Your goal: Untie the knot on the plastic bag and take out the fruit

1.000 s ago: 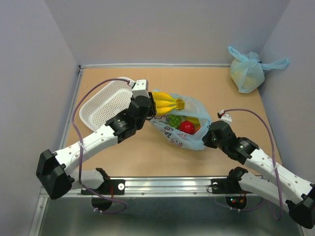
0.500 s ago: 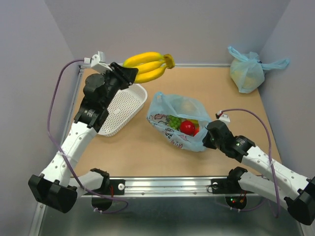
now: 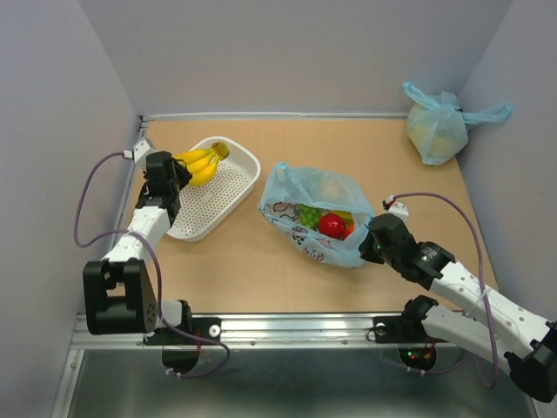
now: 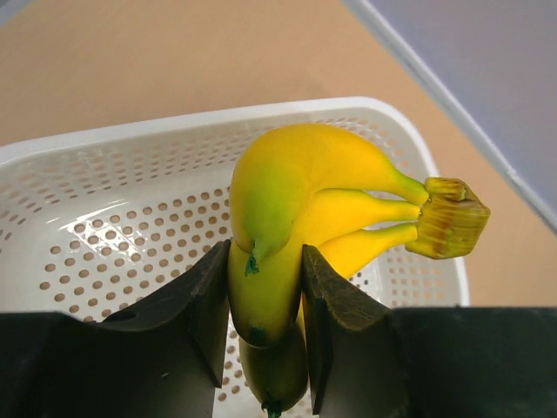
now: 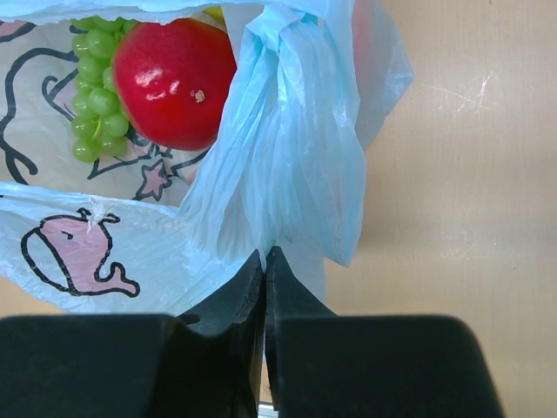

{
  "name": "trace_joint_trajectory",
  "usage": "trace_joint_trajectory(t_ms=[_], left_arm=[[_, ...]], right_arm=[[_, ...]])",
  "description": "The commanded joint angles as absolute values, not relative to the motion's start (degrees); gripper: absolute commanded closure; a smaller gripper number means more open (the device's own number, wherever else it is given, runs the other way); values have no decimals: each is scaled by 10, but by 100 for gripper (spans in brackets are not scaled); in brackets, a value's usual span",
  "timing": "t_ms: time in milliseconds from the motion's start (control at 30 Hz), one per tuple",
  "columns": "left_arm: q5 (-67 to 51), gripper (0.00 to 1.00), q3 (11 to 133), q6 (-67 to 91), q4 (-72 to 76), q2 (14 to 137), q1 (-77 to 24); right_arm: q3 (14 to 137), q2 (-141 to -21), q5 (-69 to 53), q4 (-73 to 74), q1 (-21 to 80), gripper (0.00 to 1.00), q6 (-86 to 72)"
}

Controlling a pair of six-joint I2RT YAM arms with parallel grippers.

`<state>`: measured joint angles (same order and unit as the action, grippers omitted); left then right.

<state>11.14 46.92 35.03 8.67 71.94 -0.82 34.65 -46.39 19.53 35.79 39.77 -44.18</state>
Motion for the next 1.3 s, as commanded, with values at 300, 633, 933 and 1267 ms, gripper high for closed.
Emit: trace_joint_trajectory(t_ms=[300, 633, 933, 1267], left_arm=[[5, 3, 494, 356, 177, 745, 31], [-33, 6, 522, 246, 55, 591, -251], [47, 16, 580, 213, 38, 707, -542], [14, 21, 678, 248, -44, 888, -601]], right_arm=[[367, -482, 199, 356, 397, 97, -410], [355, -524, 188, 356, 397, 100, -428], [301, -495, 195, 353, 397, 100, -511], [318, -482, 210, 352, 397, 100, -505]])
